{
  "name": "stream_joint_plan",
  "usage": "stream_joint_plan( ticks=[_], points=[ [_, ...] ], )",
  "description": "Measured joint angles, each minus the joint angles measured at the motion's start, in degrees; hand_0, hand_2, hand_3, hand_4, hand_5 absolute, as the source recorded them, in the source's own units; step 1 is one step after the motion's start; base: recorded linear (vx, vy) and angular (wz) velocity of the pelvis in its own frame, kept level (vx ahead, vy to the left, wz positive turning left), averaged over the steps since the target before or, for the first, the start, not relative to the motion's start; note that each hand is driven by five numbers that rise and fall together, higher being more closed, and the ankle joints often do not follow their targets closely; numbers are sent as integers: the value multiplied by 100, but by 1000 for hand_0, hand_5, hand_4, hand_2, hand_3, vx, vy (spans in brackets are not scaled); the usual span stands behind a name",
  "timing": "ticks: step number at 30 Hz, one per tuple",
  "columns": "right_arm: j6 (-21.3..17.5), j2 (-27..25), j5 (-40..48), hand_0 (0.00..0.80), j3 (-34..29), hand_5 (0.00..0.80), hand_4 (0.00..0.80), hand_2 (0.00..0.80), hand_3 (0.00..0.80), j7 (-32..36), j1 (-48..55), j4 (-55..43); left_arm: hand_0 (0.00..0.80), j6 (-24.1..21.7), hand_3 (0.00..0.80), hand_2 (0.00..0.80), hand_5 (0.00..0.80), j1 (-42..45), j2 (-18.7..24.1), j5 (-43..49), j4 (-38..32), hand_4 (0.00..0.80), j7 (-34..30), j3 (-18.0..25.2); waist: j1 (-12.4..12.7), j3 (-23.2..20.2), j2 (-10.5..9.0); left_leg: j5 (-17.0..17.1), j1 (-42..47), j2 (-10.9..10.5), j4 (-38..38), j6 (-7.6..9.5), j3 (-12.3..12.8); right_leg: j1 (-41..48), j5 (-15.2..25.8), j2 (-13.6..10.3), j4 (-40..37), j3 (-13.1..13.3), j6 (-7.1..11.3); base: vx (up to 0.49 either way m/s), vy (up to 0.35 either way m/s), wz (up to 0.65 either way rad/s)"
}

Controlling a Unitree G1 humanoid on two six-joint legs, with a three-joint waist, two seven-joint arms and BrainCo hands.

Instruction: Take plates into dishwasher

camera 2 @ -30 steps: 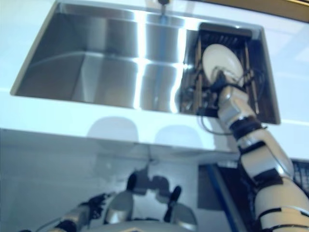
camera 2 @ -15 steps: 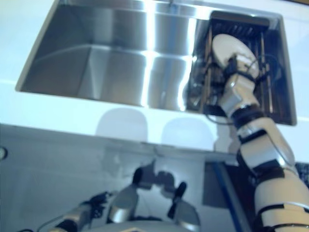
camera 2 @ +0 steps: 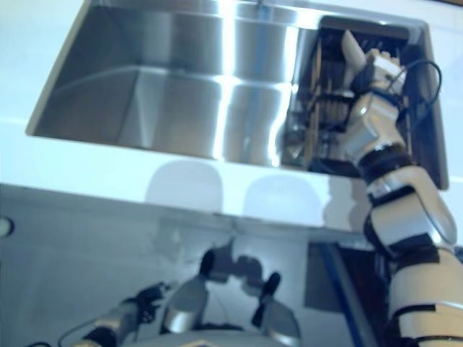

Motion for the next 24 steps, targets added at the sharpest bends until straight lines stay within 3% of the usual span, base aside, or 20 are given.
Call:
stream_joint_plan(
  ticks=[8, 13, 18, 24],
  points=[
    [-545, -641, 1416, 800, -807, 800, 800, 800, 800, 118, 475, -657, 0, 33, 0, 0, 0, 29, -3, -33, -29, 0, 26, 174, -104, -9, -16, -1, 275, 7, -53, 3, 76, 207, 0, 5, 2, 85, 2, 64, -6, -4],
    [-1016, -1018, 2053, 800, -1219, 800, 800, 800, 800, 592, 849, -1184, 0, 39, 0, 0, 0, 102, 20, -24, -21, 0, 31, 235, -411, -107, -115, -17, 465, 22, -61, 9, 214, 312, 19, 17, 4, 226, 2, 83, 6, -14],
    [-1334, -1318, 2524, 800, -1711, 800, 800, 800, 800, 1028, 1277, -1583, 0, 37, 0, 0, 0, 202, 22, 78, 58, 0, 31, 299, -690, -393, -322, -111, 715, 31, -65, 26, 507, 391, 35, 25, 3, 512, 13, 68, 4, -27],
    [-1407, -1741, 2967, 800, -2064, 800, 800, 800, 800, 1509, 1769, -1886, 0, -22, 0, 0, 0, 193, 5, 100, 428, 0, 30, 300, -1135, -730, -479, -193, 957, 47, -69, 38, 798, 452, 65, 47, 3, 807, 17, 26, -19, -27]
  ],
)
